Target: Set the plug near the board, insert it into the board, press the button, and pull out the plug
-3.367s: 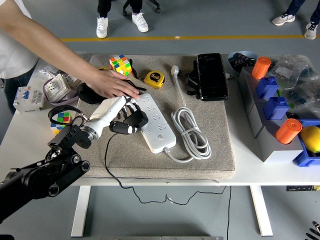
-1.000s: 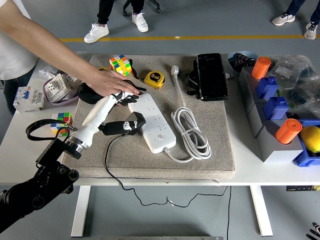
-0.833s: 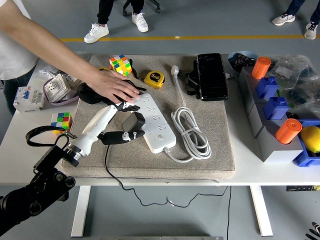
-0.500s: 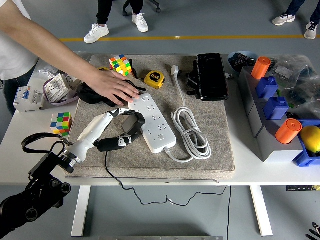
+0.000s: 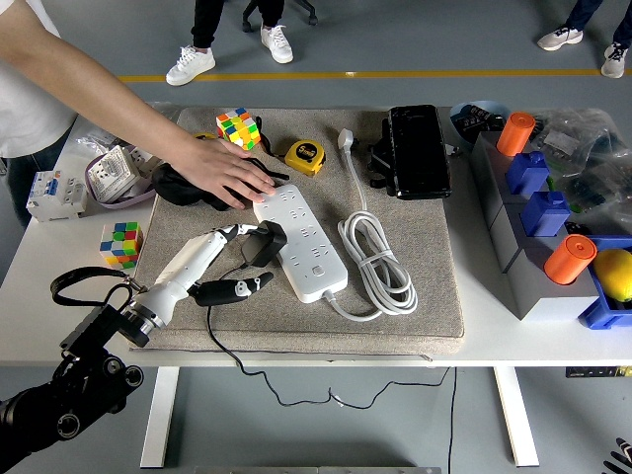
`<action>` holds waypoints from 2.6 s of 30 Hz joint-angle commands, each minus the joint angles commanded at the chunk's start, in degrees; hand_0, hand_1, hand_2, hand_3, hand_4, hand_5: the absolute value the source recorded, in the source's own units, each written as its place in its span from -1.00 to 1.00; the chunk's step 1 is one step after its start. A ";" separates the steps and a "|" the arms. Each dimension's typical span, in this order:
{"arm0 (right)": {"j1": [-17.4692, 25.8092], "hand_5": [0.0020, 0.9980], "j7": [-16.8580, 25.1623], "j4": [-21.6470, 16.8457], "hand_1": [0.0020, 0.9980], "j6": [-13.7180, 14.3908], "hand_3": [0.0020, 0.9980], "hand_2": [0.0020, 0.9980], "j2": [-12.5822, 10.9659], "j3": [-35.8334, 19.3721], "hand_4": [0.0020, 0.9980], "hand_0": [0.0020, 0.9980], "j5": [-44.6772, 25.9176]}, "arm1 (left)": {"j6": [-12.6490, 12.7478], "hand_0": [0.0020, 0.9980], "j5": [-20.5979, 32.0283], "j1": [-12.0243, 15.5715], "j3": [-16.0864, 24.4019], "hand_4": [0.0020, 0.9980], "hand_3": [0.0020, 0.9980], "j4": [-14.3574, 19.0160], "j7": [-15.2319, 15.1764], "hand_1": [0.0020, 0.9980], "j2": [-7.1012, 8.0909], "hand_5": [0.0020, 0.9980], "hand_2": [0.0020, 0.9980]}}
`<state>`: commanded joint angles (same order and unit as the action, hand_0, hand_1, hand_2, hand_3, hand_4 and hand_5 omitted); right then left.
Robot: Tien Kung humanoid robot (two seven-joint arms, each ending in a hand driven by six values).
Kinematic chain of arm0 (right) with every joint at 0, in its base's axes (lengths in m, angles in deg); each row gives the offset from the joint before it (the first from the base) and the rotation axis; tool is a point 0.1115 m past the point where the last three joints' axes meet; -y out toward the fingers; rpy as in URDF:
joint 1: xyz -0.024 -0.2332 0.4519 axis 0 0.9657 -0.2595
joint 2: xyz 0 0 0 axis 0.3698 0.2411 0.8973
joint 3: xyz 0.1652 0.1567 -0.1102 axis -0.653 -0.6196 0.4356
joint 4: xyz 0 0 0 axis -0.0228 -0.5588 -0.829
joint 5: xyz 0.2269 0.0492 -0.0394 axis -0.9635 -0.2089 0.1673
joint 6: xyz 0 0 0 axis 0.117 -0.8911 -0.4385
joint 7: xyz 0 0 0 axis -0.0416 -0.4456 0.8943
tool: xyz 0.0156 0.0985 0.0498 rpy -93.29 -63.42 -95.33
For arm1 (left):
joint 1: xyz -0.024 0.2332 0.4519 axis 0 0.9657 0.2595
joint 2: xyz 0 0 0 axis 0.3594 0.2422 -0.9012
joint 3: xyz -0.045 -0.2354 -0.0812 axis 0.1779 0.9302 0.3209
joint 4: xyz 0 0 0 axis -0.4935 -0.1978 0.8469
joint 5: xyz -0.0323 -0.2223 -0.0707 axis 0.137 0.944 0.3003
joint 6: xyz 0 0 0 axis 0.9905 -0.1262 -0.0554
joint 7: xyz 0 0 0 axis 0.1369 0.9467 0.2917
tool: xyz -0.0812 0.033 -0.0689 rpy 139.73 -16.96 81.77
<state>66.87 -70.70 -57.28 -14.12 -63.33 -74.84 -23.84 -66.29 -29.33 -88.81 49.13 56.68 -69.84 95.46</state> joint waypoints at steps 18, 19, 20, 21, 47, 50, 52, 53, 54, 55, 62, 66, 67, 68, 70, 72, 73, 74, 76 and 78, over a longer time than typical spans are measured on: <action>0.01 -0.01 0.01 -0.23 0.29 0.00 -0.01 0.17 -0.03 -0.26 0.55 0.19 0.22 | -0.21 0.69 -0.19 -1.78 -1.65 0.63 0.60 -0.30 0.88 0.68 -0.83 -0.01 0.65; 0.02 -0.01 -0.01 -0.21 0.29 -0.01 -0.01 0.17 -0.03 -0.21 0.55 0.19 0.21 | -0.20 0.69 -0.16 -1.90 -1.74 0.63 0.60 -0.21 0.85 0.68 -0.87 -0.01 0.65; 0.03 -0.01 -0.01 -0.20 0.29 -0.01 -0.01 0.17 -0.03 -0.19 0.55 0.19 0.19 | -0.20 0.69 -0.10 -2.00 -1.82 0.63 0.60 -0.16 0.84 0.68 -0.92 -0.01 0.65; 0.04 -0.01 0.00 -0.21 0.29 -0.01 -0.01 0.17 -0.03 -0.17 0.55 0.19 0.19 | -0.22 0.69 -0.07 -2.16 -1.90 0.63 0.60 -0.12 0.86 0.68 -1.01 -0.01 0.65; -0.03 -0.01 0.04 -0.25 0.29 -0.07 -0.01 0.17 -0.06 -0.04 0.55 0.19 0.07 | -1.25 0.68 -1.18 -5.59 -3.51 0.68 0.58 -1.49 3.87 0.66 -3.52 -0.01 0.63; -0.01 -0.01 0.04 -0.23 0.29 -0.08 -0.01 0.17 -0.07 0.01 0.55 0.19 0.05 | -1.50 0.68 -1.57 -5.90 -3.72 0.68 0.58 -1.58 4.56 0.66 -3.84 -0.01 0.63; 0.02 -0.01 0.07 -0.25 0.29 -0.07 -0.01 0.17 -0.07 -0.01 0.55 0.19 0.07 | -1.62 0.68 -1.73 -5.95 -3.60 0.68 0.58 -1.49 4.87 0.66 -3.95 -0.01 0.63; 0.03 -0.01 0.07 -0.25 0.29 -0.08 -0.01 0.17 -0.07 0.01 0.54 0.19 0.07 | -1.65 0.67 -1.77 -5.96 -3.53 0.69 0.57 -1.42 4.96 0.66 -3.96 0.00 0.62; 0.00 -0.01 0.06 -0.24 0.29 -0.08 -0.01 0.17 -0.08 0.03 0.54 0.19 0.07 | -1.67 0.67 -1.79 -6.00 -3.45 0.69 0.57 -1.37 5.00 0.66 -3.95 0.00 0.62; -0.02 -0.01 0.06 -0.24 0.29 -0.08 -0.01 0.17 -0.08 -0.02 0.54 0.19 0.07 | -1.61 0.67 -1.81 -6.04 -3.25 0.69 0.57 -1.21 4.92 0.66 -3.91 0.00 0.62; 0.05 -0.01 0.04 -0.24 0.29 -0.08 -0.01 0.17 -0.07 -0.20 0.54 0.19 0.14 | -1.55 0.67 -1.74 -5.45 -0.83 0.70 0.57 2.05 4.95 0.66 -3.07 0.00 0.62; 0.07 -0.01 0.01 -0.27 0.29 -0.09 -0.01 0.17 -0.15 -0.09 0.54 0.19 0.15 | -2.10 0.64 -1.45 -5.12 0.12 0.72 0.54 6.22 6.13 0.62 -2.31 0.01 0.60; 0.06 -0.01 0.02 -0.29 0.29 -0.09 -0.01 0.17 -0.17 -0.09 0.54 0.19 0.17 | -2.34 0.64 -1.35 -5.05 0.22 0.72 0.54 7.35 6.56 0.62 -2.15 0.01 0.60; 0.05 -0.01 0.02 -0.30 0.29 -0.08 -0.01 0.17 -0.18 -0.11 0.54 0.19 0.18 | -2.61 0.64 -1.18 -4.97 0.28 0.72 0.54 8.62 7.02 0.62 -2.00 0.01 0.60; 0.05 -0.01 0.02 -0.31 0.29 -0.07 -0.01 0.17 -0.21 -0.13 0.54 0.19 0.19 | -3.13 0.64 -0.90 -4.85 0.35 0.72 0.54 10.63 7.93 0.62 -1.79 0.01 0.60; 0.06 -0.01 0.01 -0.32 0.29 -0.07 -0.01 0.17 -0.24 -0.11 0.54 0.19 0.20 | -4.68 0.38 -0.70 -4.63 0.64 0.74 0.50 13.65 10.48 0.39 -1.53 0.02 0.43; 0.07 -0.01 0.00 -0.31 0.29 -0.07 -0.01 0.17 -0.24 -0.09 0.54 0.19 0.19 | -5.43 0.38 -0.42 -4.56 0.77 0.74 0.50 15.02 11.79 0.39 -1.45 0.02 0.43; 0.10 -0.01 -0.02 -0.29 0.29 -0.09 -0.01 0.17 -0.24 -0.04 0.54 0.19 0.18 | -6.69 0.38 -0.55 -4.44 1.06 0.74 0.50 16.72 13.64 0.39 -1.36 0.02 0.43; 0.09 -0.01 -0.02 -0.29 0.29 -0.10 -0.01 0.17 -0.24 -0.01 0.54 0.19 0.18 | -9.10 0.38 -0.58 -4.40 1.57 0.74 0.50 19.62 17.31 0.39 -1.09 0.02 0.43; 0.11 -0.01 -0.06 -0.24 0.29 -0.13 -0.01 0.17 -0.22 -0.02 0.54 0.19 0.16 | -12.32 -0.48 -0.53 -4.47 2.10 0.78 0.39 22.58 21.68 -0.16 -0.81 -0.24 0.00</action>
<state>66.98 -70.76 -57.52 -14.25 -63.54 -74.86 -23.68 -78.61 -29.87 -93.28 51.24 79.27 -48.16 94.65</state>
